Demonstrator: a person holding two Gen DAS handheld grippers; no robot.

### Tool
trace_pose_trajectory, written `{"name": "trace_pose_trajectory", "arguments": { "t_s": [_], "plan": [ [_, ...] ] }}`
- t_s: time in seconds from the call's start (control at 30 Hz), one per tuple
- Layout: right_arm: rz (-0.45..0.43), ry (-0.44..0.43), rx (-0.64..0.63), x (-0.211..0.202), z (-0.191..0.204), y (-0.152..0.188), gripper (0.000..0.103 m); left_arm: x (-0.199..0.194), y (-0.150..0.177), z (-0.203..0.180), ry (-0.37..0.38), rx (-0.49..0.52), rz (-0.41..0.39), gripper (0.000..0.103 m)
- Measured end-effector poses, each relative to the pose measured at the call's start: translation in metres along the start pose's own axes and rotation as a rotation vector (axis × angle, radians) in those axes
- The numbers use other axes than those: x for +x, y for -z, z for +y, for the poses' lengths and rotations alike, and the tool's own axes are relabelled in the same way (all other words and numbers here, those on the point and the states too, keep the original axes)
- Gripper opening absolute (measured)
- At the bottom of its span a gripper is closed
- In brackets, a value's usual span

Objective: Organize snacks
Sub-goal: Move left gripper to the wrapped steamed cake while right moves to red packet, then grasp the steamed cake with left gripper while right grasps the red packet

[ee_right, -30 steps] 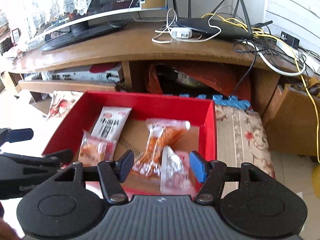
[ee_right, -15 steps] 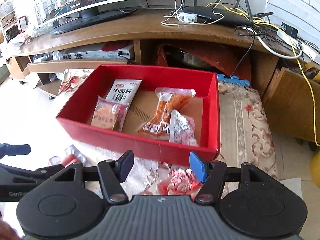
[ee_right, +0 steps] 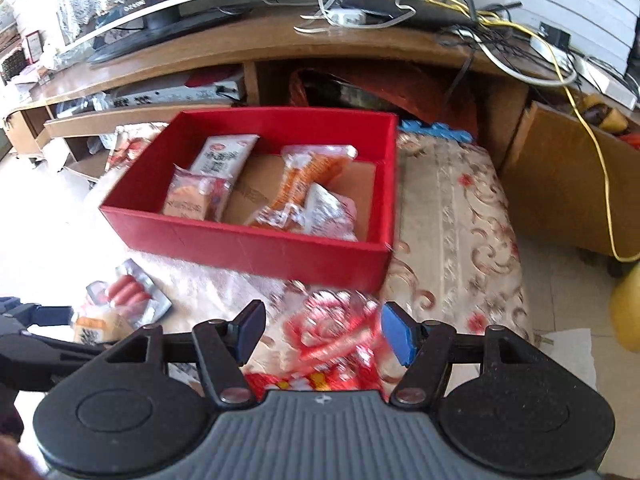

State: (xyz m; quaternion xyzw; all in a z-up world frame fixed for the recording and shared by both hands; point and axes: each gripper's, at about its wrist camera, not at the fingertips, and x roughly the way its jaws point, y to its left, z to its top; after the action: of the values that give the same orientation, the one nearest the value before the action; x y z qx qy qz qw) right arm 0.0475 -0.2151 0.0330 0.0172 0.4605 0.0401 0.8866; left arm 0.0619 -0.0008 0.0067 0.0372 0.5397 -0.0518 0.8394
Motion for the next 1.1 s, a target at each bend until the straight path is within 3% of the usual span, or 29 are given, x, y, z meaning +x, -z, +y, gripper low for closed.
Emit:
{"name": "trace_pose_trajectory", "arguments": {
  "t_s": [0.27,0.57,0.73,0.8,0.93,1.1],
  "plan": [
    [0.083,0.014,0.109,0.006,-0.030,0.015,0.060,-0.006,0.001,-0.002,0.030,0.008,-0.010,0.079],
    [0.239,-0.117,0.270,0.016,-0.036,0.049,0.060,-0.008,0.003,-0.004,0.052,0.043,-0.013,0.077],
    [0.306,-0.179,0.423,0.044,-0.045,0.048,0.062,-0.009,0.003,-0.007,0.069,0.046,-0.010,0.077],
    [0.291,-0.183,0.467,0.048,-0.047,0.042,0.065,-0.008,0.003,-0.008,0.071,0.048,-0.008,0.078],
    [0.224,-0.155,0.446,0.050,-0.039,0.027,0.064,-0.008,0.004,-0.010,0.082,0.049,-0.003,0.078],
    [0.223,-0.028,0.225,0.060,-0.006,0.023,0.064,-0.006,0.005,-0.011,0.074,0.063,-0.005,0.081]
  ]
}}
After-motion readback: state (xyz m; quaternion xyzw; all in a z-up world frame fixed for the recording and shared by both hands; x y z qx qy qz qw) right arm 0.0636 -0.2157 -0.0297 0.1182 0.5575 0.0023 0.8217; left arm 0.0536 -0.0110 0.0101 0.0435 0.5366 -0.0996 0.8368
